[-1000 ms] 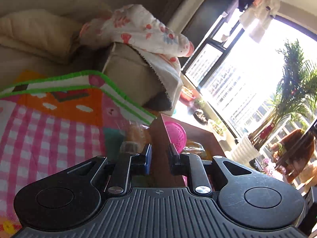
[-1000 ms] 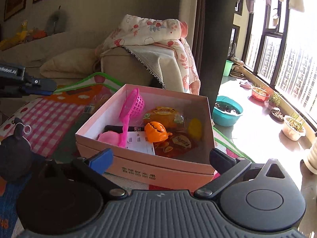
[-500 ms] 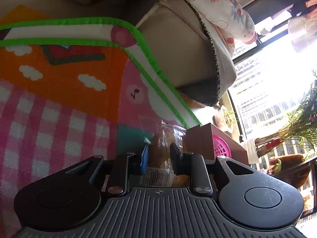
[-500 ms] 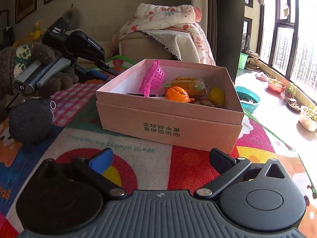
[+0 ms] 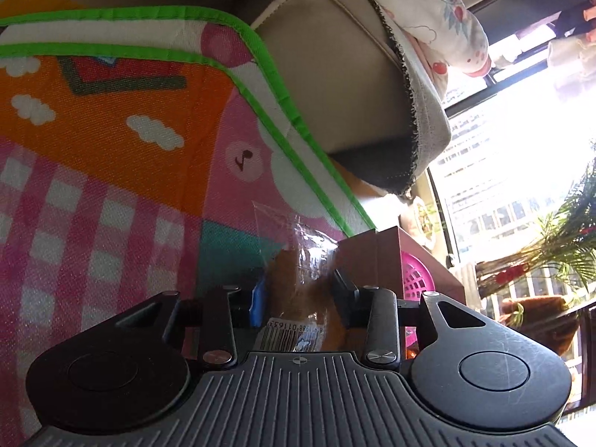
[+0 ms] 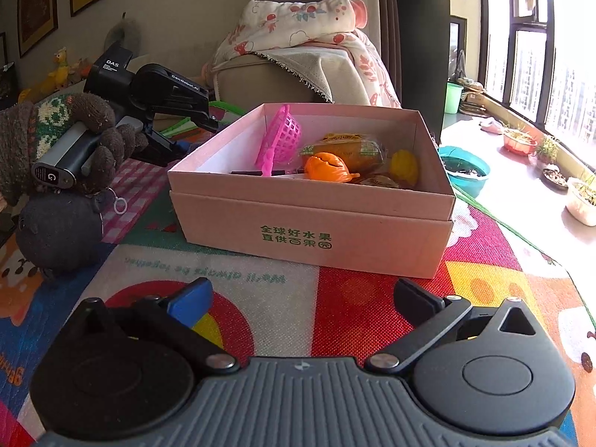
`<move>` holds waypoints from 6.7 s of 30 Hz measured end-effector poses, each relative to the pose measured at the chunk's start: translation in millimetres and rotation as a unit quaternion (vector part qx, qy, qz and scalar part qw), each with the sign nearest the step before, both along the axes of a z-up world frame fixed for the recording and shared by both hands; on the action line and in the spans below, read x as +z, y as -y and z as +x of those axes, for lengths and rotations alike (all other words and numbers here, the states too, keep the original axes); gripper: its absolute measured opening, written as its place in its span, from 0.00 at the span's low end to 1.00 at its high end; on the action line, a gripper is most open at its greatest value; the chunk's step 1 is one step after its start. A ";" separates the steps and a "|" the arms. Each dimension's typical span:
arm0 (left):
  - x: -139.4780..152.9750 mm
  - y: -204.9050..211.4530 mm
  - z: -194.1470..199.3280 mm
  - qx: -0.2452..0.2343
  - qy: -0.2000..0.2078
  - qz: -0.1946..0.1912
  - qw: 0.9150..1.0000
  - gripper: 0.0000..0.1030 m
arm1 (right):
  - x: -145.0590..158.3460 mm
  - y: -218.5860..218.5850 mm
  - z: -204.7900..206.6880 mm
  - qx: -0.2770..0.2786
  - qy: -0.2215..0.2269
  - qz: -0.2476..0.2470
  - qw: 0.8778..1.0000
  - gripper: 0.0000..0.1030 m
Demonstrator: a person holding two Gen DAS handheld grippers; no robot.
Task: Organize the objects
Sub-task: 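Grasp the black plush toy with the right gripper while the left holds the bread, then lower the bread from the left gripper while the right lowers the plush into the box, then open both grippers and withdraw them from the pink box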
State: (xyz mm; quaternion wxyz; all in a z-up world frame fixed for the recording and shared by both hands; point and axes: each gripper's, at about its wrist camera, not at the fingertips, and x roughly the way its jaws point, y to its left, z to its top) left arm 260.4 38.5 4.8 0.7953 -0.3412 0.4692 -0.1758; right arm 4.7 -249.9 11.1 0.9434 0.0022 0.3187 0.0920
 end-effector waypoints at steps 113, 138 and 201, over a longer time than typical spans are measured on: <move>61.5 76.9 -130.7 -0.040 0.219 0.006 0.975 0.39 | 45.3 22.3 -100.6 -0.064 0.076 -0.029 0.995 0.73; 46.9 21.9 -201.4 -0.066 0.229 0.075 0.968 0.39 | 74.9 65.3 60.7 -0.119 0.039 0.034 0.992 0.69; -6.6 40.0 -238.6 0.041 0.178 0.385 0.905 1.00 | -16.6 -52.0 5.5 -0.047 -0.021 -0.032 0.998 1.00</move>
